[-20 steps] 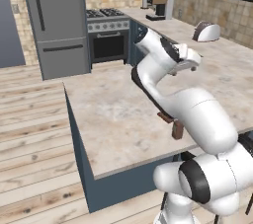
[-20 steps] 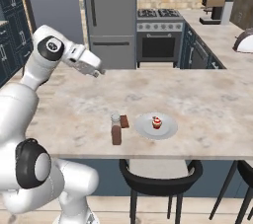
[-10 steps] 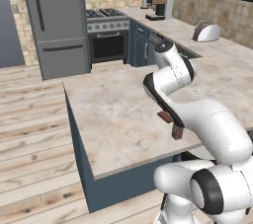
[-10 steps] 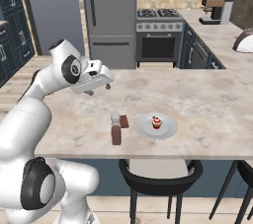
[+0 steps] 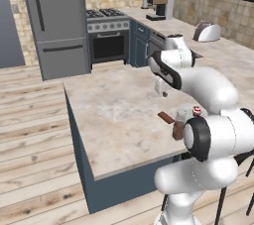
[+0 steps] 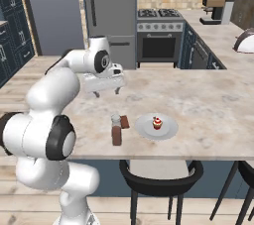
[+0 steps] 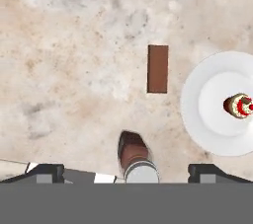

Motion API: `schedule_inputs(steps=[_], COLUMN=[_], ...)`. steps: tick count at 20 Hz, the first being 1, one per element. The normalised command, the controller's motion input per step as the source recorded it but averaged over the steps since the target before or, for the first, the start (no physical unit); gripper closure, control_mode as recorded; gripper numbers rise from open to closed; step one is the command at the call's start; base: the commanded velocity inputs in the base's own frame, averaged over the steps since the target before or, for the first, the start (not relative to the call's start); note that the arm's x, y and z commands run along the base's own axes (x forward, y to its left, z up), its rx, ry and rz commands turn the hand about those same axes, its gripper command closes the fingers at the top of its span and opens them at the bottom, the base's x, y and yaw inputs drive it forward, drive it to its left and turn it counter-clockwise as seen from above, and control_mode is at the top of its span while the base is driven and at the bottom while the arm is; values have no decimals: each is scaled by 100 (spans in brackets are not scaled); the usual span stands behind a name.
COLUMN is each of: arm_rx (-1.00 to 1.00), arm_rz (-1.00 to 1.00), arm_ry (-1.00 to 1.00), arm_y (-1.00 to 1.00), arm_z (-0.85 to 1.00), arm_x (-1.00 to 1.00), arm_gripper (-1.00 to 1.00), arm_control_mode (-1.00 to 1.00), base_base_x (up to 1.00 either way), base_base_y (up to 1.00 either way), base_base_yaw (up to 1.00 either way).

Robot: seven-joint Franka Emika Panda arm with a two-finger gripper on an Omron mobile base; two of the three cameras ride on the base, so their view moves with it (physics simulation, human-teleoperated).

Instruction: Take the cinnamon bottle from the cabinet and place it on the dining table, next to the plate with the cupcake. Then take the chocolate from the dining counter and place it on the cupcake plate.

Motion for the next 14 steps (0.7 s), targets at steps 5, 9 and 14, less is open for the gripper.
schedule_inputs(steps=[5, 9, 14], arm_rx=[4, 0, 3], arm_rz=[22, 26, 29], arm_ry=[51, 42, 16], arm_y=[-11, -19, -14], arm_z=[-17, -91, -94], arm_x=[72, 27, 18], arm_gripper=[-100, -100, -100], arm_control_mode=[-100, -100, -100], base_base_x=[0, 0, 0], base_base_y=[0, 0, 0], base_base_yaw=[0, 0, 0])
